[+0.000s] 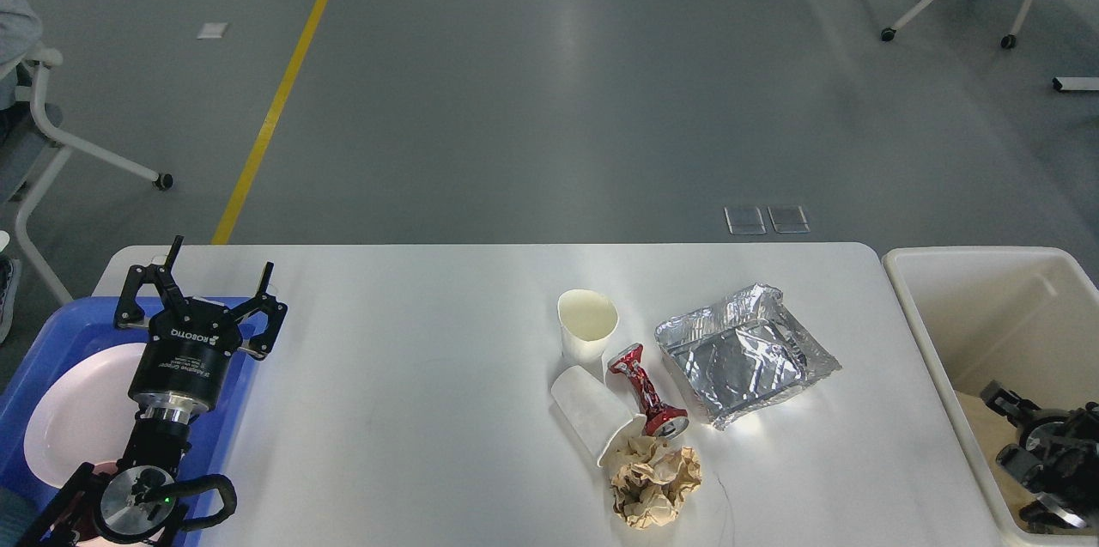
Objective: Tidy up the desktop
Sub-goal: 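Open the right gripper inside the bin and raise it, then move the right gripper back over the foil bag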
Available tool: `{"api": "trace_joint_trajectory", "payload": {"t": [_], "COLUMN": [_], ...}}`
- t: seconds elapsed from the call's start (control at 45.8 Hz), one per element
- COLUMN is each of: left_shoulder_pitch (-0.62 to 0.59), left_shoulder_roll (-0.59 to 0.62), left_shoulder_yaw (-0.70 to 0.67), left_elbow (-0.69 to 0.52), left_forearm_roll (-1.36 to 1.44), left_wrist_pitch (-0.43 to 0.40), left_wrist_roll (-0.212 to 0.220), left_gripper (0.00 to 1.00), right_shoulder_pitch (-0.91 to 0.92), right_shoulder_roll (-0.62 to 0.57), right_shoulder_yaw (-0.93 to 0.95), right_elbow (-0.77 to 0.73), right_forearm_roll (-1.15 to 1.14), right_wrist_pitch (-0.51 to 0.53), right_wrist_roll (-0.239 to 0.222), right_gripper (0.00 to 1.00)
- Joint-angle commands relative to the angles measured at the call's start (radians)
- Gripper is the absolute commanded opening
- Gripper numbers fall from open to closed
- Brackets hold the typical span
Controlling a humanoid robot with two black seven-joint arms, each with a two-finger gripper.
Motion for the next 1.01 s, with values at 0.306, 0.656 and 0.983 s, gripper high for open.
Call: {"api": "trace_joint_trajectory", "payload": {"t": [0.306, 0.656, 0.983], "left_shoulder_pitch": [0.0, 0.0, 0.0], "left_shoulder_roll": [0.0, 0.0, 0.0], "left_shoulder_yaw": [0.0, 0.001, 0.001], "left_elbow": [0.0, 0.0, 0.0], "left_forearm_roll": [0.0, 0.0, 0.0], "left_wrist_pitch": [-0.001, -0.001, -0.001], "left_wrist_roll": [0.001, 0.001, 0.001], "left_gripper": [0.96, 0.96, 0.96], "right_shoulder_pitch": [0.403, 1.09, 1.55], "right_shoulder_roll": [-0.223, -0.128, 0.039], "right_shoulder_yaw": [-0.011, -0.393, -0.422], "right_elbow": [0.429, 0.802, 1.063], "right_forearm_roll": [-0.362, -0.457, -0.209], "right_wrist_pitch": [0.191, 0.663, 0.999], "right_wrist_roll": [-0.005, -0.005, -0.014], "right_gripper": [1.0, 1.0, 1.0]}}
